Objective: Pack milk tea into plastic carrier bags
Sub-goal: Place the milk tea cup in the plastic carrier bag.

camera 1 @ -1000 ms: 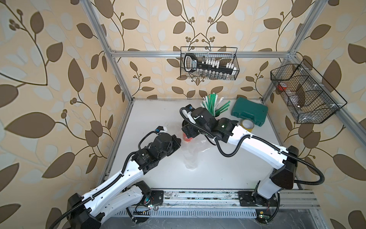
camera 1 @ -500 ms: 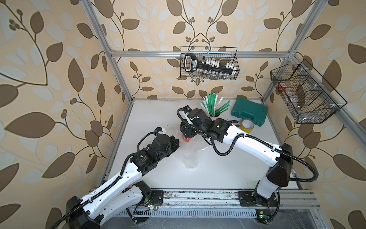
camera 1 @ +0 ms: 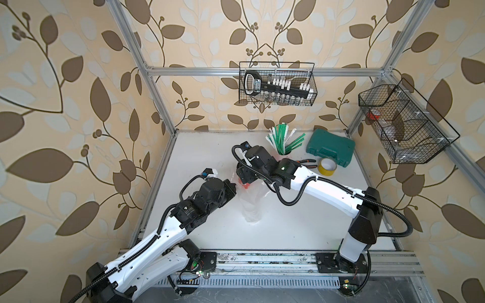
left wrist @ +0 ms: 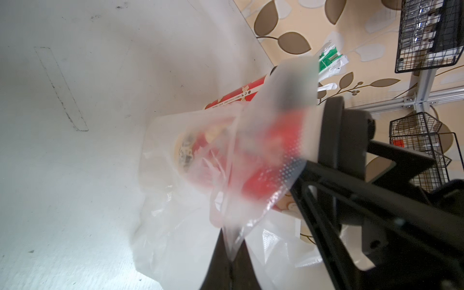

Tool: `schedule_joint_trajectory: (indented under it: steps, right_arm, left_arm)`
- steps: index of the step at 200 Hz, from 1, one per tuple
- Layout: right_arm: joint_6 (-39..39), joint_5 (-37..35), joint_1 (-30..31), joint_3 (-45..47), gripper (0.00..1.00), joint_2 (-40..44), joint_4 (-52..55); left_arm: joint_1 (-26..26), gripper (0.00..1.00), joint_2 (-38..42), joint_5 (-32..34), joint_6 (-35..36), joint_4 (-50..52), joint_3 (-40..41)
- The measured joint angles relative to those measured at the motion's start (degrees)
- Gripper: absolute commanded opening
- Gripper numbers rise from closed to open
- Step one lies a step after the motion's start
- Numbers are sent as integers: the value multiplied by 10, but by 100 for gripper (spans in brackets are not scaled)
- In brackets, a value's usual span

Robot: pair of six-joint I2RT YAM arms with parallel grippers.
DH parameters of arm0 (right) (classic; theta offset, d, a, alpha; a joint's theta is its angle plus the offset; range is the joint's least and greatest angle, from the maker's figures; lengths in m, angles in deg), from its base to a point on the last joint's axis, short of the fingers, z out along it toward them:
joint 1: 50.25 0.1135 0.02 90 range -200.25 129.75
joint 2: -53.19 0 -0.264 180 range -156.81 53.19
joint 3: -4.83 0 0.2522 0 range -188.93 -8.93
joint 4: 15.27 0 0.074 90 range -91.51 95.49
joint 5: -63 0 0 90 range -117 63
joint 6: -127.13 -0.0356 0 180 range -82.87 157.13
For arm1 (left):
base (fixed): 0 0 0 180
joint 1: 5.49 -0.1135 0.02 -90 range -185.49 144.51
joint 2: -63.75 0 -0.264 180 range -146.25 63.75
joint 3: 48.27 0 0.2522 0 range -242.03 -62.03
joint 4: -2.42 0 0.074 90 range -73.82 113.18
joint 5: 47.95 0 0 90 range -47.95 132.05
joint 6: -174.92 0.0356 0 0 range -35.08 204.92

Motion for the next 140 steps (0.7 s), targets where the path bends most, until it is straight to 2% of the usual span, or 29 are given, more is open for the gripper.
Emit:
schedule_joint_trajectory:
  steps: [49,140]
  right_arm:
    - [-2,8,0,5,70,0,-4]
    - [-2,14,0,6,72,-14,-4]
  left_arm:
    - [0,0,3,1,0,0,7]
    - [-3,0,3,1,0,1,9]
